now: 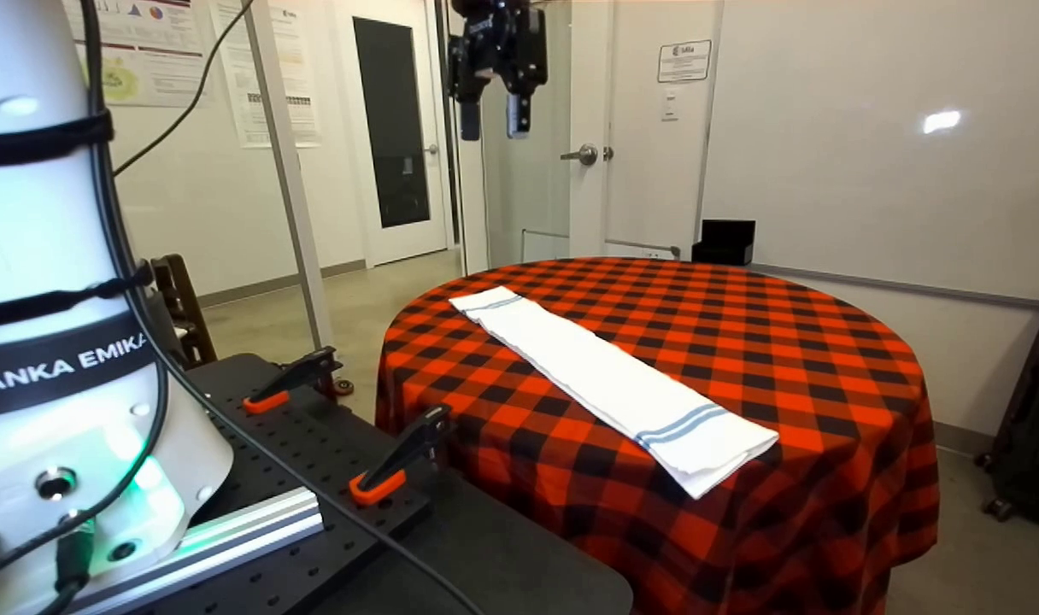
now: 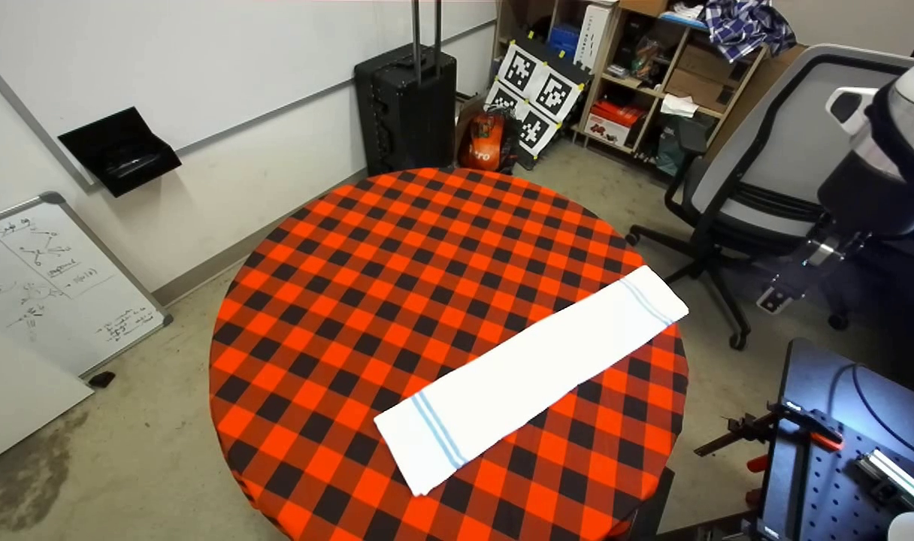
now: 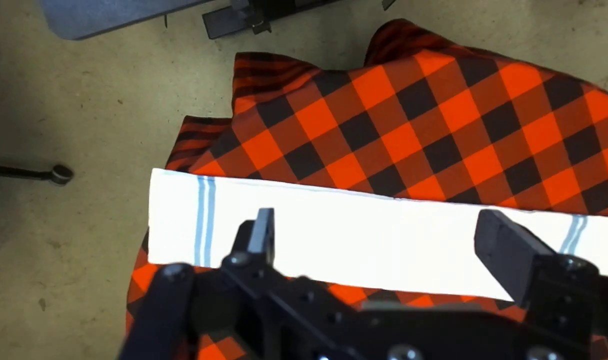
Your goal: Fold the towel on the table
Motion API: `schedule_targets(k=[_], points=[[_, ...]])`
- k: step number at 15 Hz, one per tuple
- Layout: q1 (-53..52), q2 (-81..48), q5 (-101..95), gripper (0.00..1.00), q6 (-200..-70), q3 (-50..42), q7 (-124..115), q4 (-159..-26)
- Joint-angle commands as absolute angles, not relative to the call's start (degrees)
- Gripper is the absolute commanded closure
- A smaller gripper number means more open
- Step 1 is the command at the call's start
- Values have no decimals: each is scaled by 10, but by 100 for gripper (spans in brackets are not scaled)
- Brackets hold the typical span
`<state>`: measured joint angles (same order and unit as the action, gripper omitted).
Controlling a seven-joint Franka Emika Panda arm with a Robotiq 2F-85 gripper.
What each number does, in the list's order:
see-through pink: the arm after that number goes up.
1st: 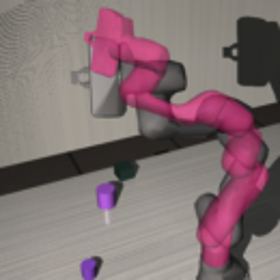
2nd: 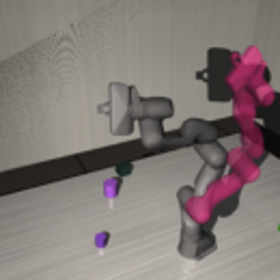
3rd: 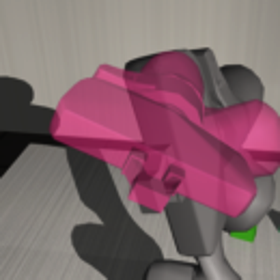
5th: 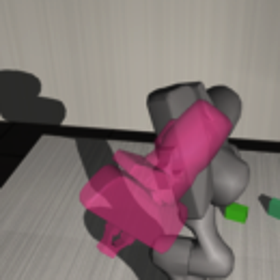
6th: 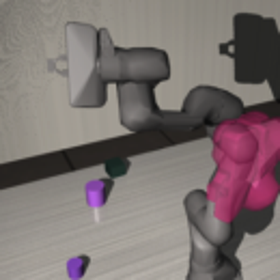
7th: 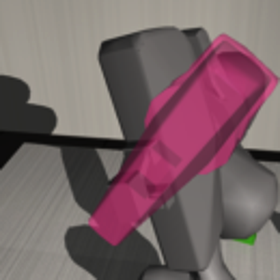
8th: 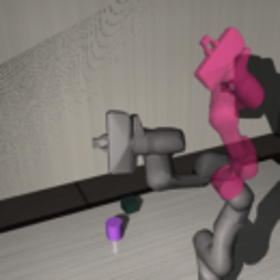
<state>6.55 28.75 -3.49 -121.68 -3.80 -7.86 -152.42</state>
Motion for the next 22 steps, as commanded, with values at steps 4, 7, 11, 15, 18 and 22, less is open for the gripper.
schedule_targets(k=[4, 7, 11, 15, 18, 22], points=[[107, 174, 8, 0, -1291, -95, -75, -1471], [127, 137, 15, 0, -1330, -121, -68, -1465], [160, 74, 1, 0, -1371, -151, -67, -1447], [172, 30, 15, 0, -1380, -173, -29, -1422], [176, -6, 41, 0, -1381, -183, 12, -1405], [184, -70, 109, 0, -1373, -183, 68, -1377]])
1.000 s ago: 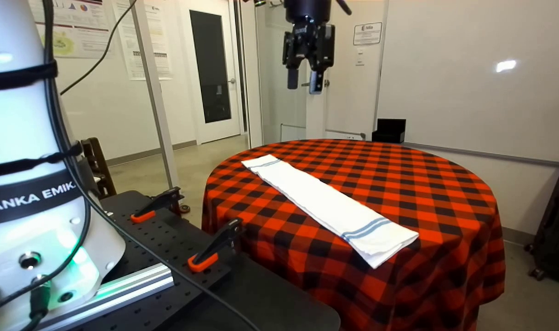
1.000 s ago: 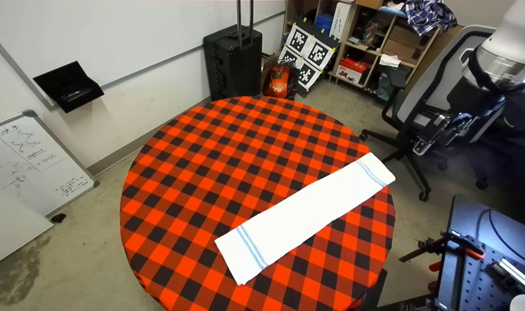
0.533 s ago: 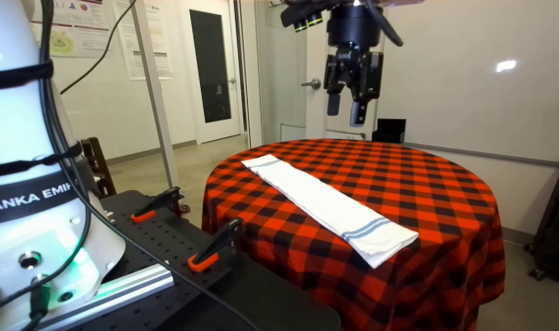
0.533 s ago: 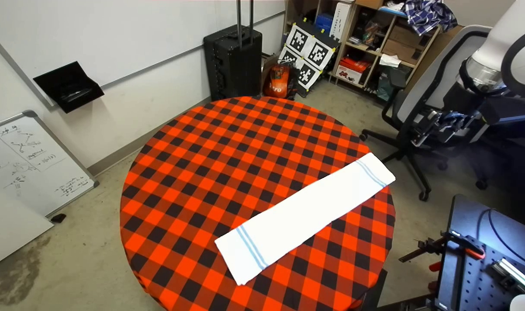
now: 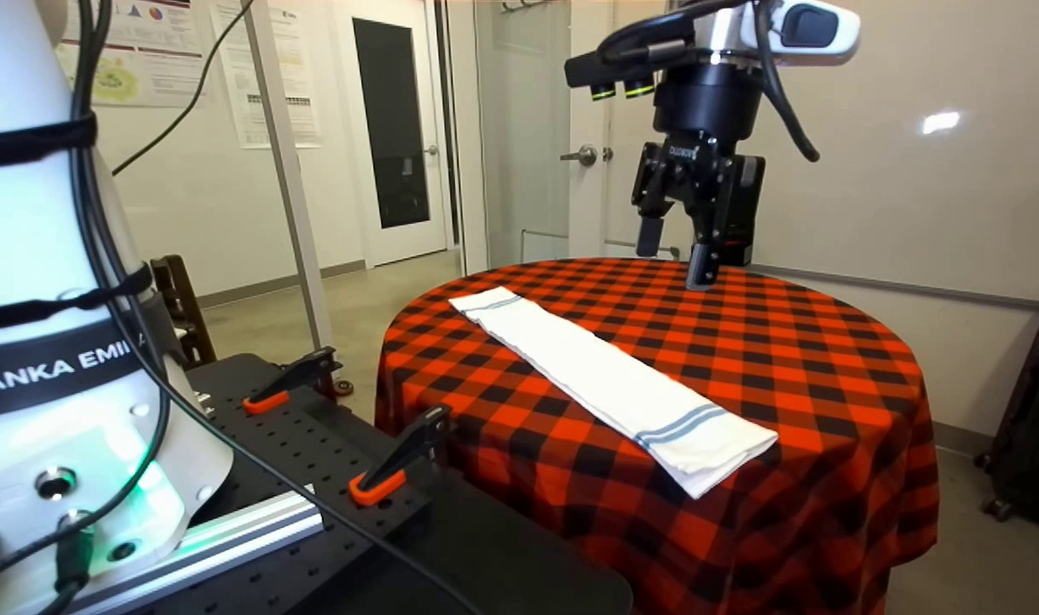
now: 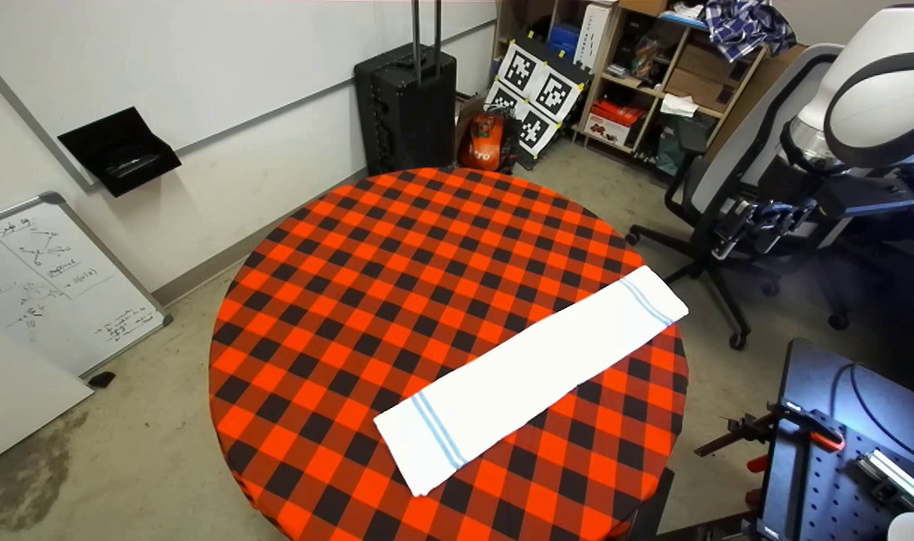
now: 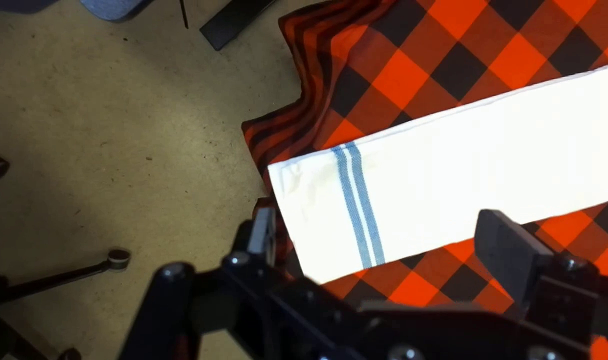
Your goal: Fold the towel on the table
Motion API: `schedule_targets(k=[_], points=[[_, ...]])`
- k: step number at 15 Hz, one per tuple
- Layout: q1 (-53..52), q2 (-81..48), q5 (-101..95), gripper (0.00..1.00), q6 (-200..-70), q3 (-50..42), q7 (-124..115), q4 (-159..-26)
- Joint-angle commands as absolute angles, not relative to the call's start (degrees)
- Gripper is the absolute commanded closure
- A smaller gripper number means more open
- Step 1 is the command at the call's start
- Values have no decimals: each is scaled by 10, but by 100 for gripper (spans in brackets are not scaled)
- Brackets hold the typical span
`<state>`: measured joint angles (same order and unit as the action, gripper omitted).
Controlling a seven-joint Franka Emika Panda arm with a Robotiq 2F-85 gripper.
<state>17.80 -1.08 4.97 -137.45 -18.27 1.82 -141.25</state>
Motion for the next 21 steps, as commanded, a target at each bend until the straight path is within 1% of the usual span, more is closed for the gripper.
schedule_targets(k=[1, 5, 13, 17, 21], points=[[181, -25, 68, 0, -1373, -181, 30, -1407], [184, -65, 91, 0, -1373, -180, 47, -1387], [184, -66, 91, 0, -1373, -180, 47, -1385], [183, -93, 120, 0, -1378, -171, 47, -1364], [192, -143, 181, 0, -1347, -155, 65, -1313]])
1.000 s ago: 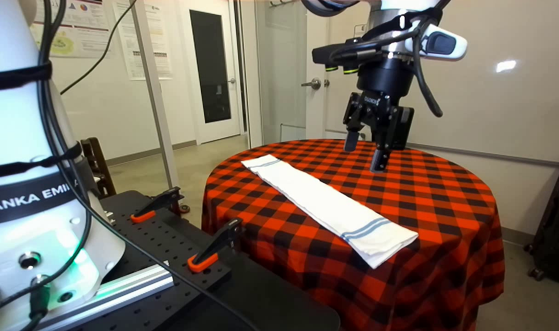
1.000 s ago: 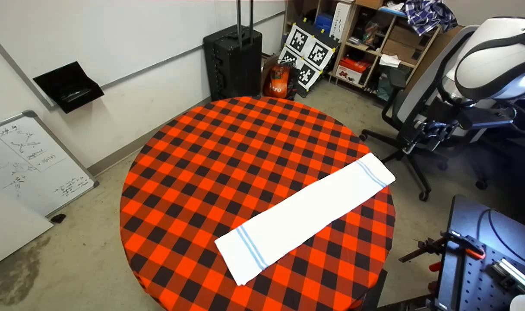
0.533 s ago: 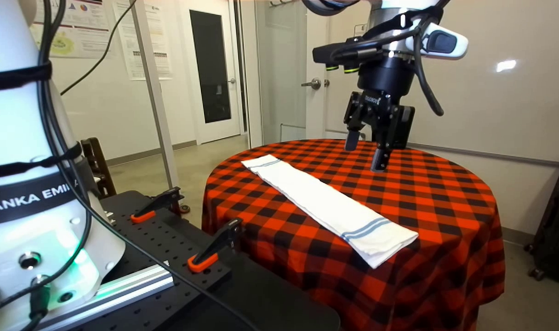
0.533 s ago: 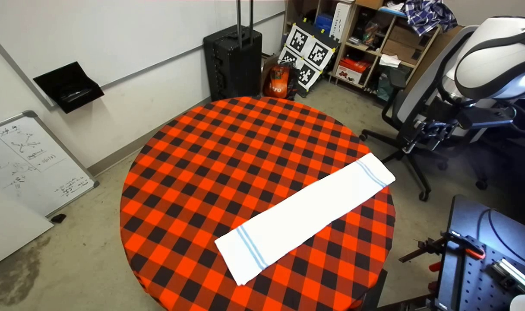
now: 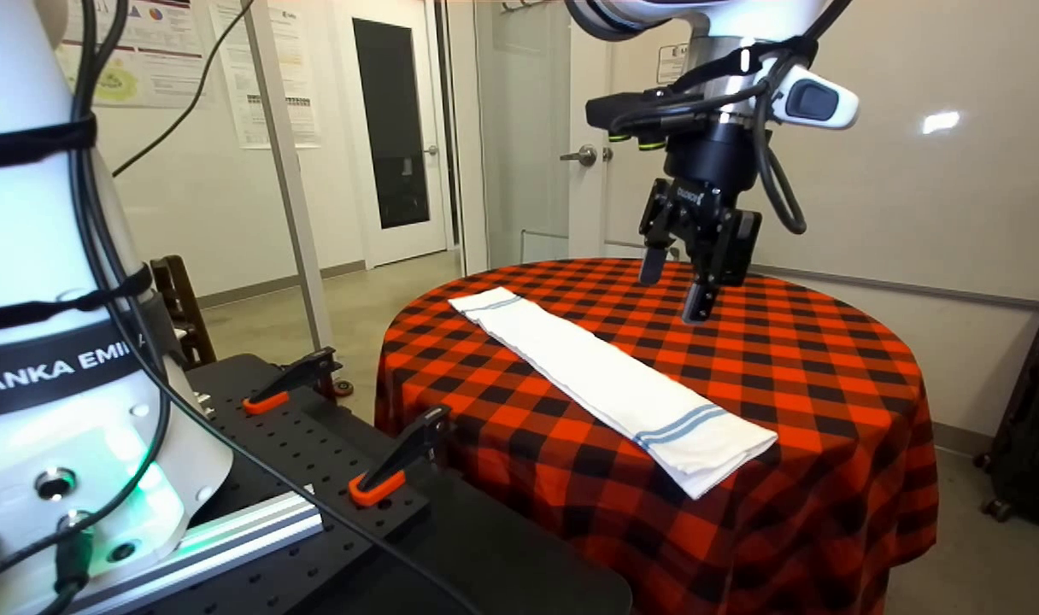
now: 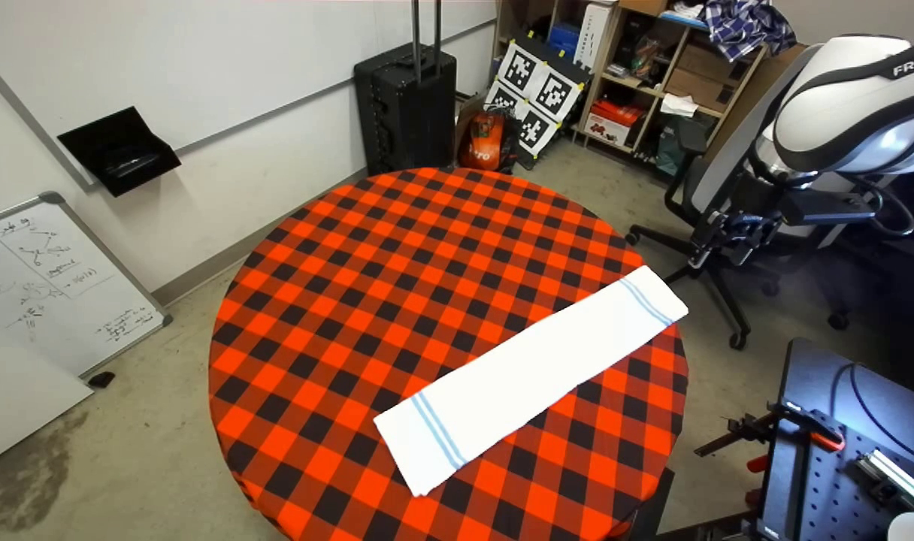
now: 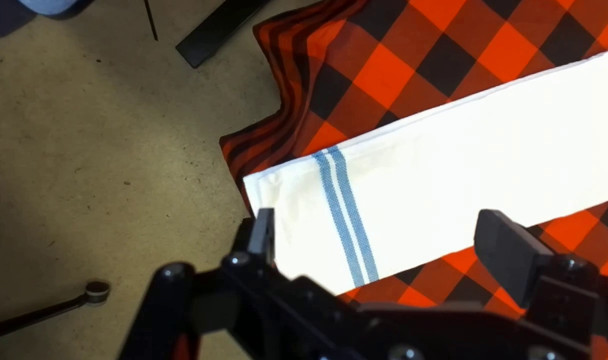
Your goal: Fold the towel on the table
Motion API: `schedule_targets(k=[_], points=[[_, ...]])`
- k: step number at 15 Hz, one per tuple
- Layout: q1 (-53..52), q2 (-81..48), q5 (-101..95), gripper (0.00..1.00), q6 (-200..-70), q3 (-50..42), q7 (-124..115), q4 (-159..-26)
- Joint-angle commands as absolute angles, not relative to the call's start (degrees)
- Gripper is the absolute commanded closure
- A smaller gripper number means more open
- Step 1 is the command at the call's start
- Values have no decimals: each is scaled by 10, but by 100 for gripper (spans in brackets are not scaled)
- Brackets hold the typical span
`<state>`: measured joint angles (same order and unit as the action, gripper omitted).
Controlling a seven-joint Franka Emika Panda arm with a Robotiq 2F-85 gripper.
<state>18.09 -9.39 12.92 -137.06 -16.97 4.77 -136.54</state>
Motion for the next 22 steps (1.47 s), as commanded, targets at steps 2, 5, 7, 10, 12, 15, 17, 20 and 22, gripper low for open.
schedule_targets(k=[2, 5, 7, 10, 12, 15, 17, 20, 22], points=[[202, -183, 218, 0, -1349, -146, 68, -1275], [216, -246, 232, 0, -1368, -142, 49, -1218], [230, -291, 231, 0, -1381, -140, 47, -1182], [254, -344, 220, 0, -1375, -135, 51, -1136], [267, -379, 207, 0, -1369, -131, 58, -1107], [293, -411, 207, 0, -1349, -114, 86, -1076], [306, -423, 208, 0, -1342, -103, 105, -1063], [314, -435, 200, 0, -1340, -99, 124, -1052], [319, -440, 192, 0, -1336, -98, 141, -1049]])
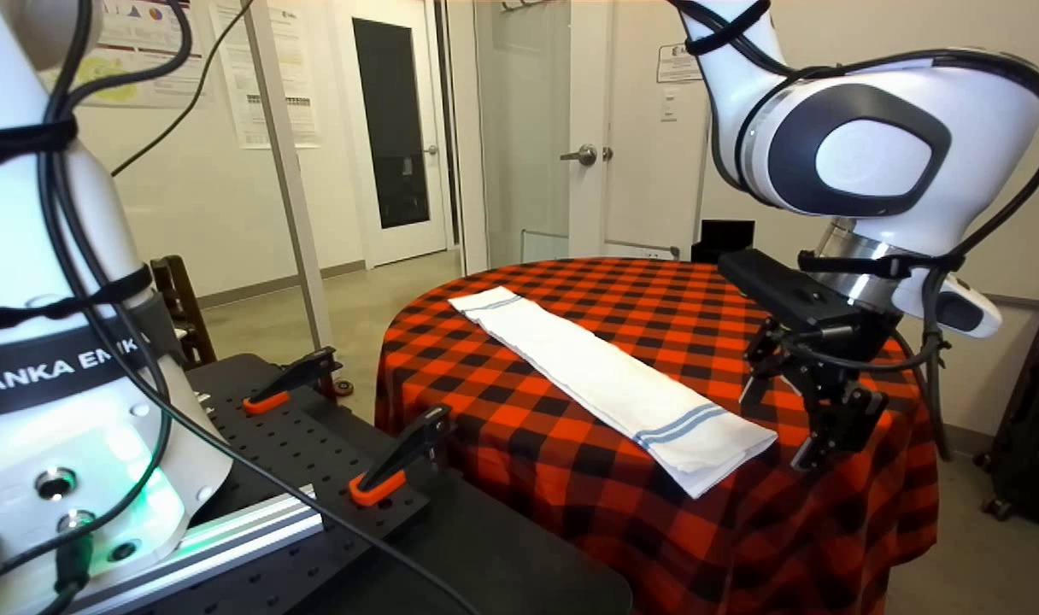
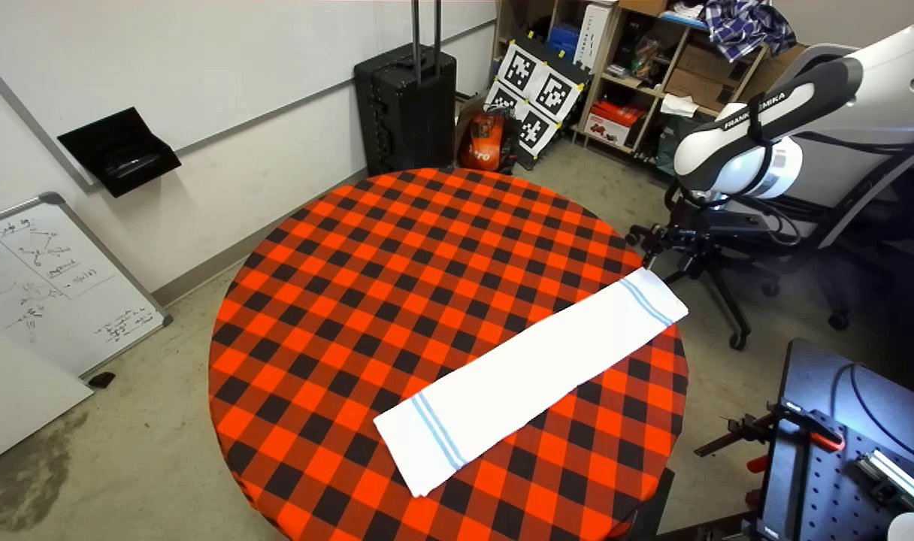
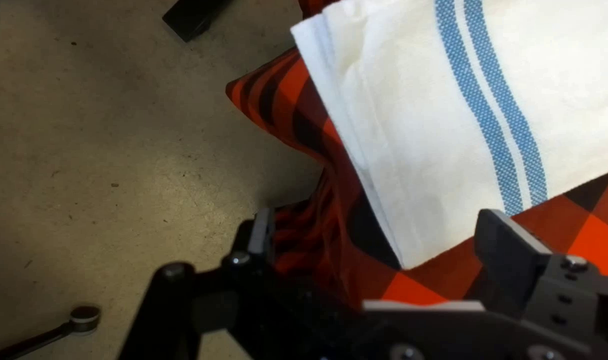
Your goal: Fold the towel on the table
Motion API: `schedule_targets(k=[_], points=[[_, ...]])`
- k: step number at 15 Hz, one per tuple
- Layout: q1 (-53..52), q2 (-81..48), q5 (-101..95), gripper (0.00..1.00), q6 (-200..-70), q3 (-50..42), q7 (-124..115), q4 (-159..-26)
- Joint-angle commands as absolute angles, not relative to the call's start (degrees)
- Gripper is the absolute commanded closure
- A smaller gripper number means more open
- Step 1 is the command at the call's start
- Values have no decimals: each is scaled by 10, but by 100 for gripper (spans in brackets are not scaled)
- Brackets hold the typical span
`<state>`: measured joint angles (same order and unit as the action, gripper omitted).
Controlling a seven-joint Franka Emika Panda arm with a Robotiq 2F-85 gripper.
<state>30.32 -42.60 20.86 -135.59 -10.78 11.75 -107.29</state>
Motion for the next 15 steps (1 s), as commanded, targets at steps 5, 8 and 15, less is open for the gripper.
schedule_targets(k=[5, 8, 15], points=[[323, -450, 174, 0, -1318, -90, 173, -1045], [319, -454, 162, 0, -1309, -88, 176, -1043], [317, -464, 133, 0, -1289, -83, 202, -1036]])
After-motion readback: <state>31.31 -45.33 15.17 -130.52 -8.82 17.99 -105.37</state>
